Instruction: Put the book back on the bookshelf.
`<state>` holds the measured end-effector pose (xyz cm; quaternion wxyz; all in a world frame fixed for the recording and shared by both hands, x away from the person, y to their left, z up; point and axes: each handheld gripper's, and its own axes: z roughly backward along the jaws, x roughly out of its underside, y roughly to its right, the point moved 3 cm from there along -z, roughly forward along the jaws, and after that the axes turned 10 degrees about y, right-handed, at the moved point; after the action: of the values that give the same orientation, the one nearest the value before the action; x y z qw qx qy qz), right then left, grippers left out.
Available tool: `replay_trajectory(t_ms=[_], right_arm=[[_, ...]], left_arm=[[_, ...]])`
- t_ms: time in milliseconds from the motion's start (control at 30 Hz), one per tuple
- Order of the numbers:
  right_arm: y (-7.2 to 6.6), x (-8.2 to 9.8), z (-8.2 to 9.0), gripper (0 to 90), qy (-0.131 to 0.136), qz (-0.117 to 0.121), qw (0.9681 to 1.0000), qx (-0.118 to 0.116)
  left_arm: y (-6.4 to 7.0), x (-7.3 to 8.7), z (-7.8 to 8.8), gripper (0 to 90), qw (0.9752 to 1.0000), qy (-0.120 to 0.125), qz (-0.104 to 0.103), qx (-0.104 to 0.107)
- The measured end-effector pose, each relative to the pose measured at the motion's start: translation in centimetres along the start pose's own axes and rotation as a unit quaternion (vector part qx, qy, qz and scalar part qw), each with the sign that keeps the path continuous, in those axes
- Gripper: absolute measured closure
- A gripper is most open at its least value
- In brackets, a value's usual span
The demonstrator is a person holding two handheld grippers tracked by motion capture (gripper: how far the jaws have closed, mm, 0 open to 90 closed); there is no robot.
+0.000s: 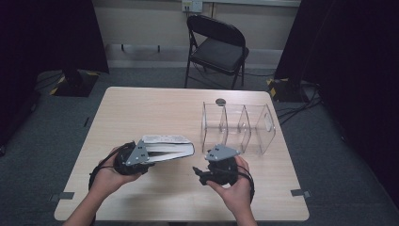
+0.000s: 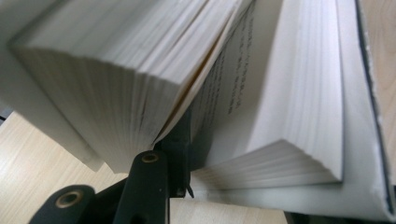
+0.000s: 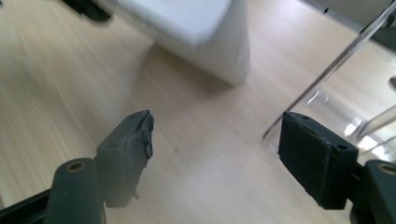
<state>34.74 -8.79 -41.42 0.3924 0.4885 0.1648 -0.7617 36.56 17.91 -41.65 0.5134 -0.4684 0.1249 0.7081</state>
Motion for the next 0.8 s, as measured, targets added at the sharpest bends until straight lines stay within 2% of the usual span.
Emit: replay_trajectory(t_ms=[167, 233, 300, 333, 400, 467, 500, 567, 700, 800], right_arm=[[-0.4, 3.4, -1.2, 24.5, -0.025, -0.032, 0.9991, -0.013], [-0.6, 4.4, -1.8, 24.6, -0.032, -0.036, 0.9987, -0.015], [-0.8, 5.3, -2.2, 24.5, -0.045, -0.042, 0.998, -0.017], [-0.9, 5.6, -2.4, 24.6, -0.05, -0.042, 0.9977, -0.018], [-0.9, 6.2, -2.8, 24.5, -0.056, -0.043, 0.9973, -0.018], [-1.0, 6.3, -2.9, 24.5, -0.056, -0.044, 0.9973, -0.018], [-1.1, 6.5, -2.9, 24.5, -0.058, -0.044, 0.9972, -0.018], [-1.1, 6.8, -3.2, 24.3, -0.058, -0.045, 0.9971, -0.019], [-1.3, 7.6, -3.6, 23.2, -0.077, -0.043, 0.9959, -0.018], [-1.4, 8.2, -3.9, 23.2, -0.08, -0.041, 0.9957, -0.02]], left_arm=[[-0.1, -0.6, 0.5, 65.8, 0.9999, -0.013, 0.005, 0.01], [-0.1, -0.7, 0.6, 66.2, 0.9998, -0.015, 0.008, 0.014], [-0.1, -1.1, 1.0, 66.8, 0.9992, -0.03, 0.007, 0.023], [-0.1, -1.1, 1.0, 67.4, 0.9992, -0.03, 0.007, 0.023], [-0.2, -1.6, 1.4, 68.4, 0.9985, -0.044, 0.013, 0.03], [-0.4, -1.7, 1.5, 68.8, 0.9984, -0.046, 0.009, 0.032], [-0.5, -1.8, 1.7, 69.4, 0.9979, -0.056, 0.008, 0.032], [-0.7, -1.8, 1.7, 70.1, 0.9979, -0.055, 0.013, 0.031], [-1.2, -2.0, 1.8, 71.6, 0.9972, -0.067, 0.007, 0.033], [-1.5, -2.1, 1.8, 72.0, 0.9969, -0.069, 0.014, 0.034]])
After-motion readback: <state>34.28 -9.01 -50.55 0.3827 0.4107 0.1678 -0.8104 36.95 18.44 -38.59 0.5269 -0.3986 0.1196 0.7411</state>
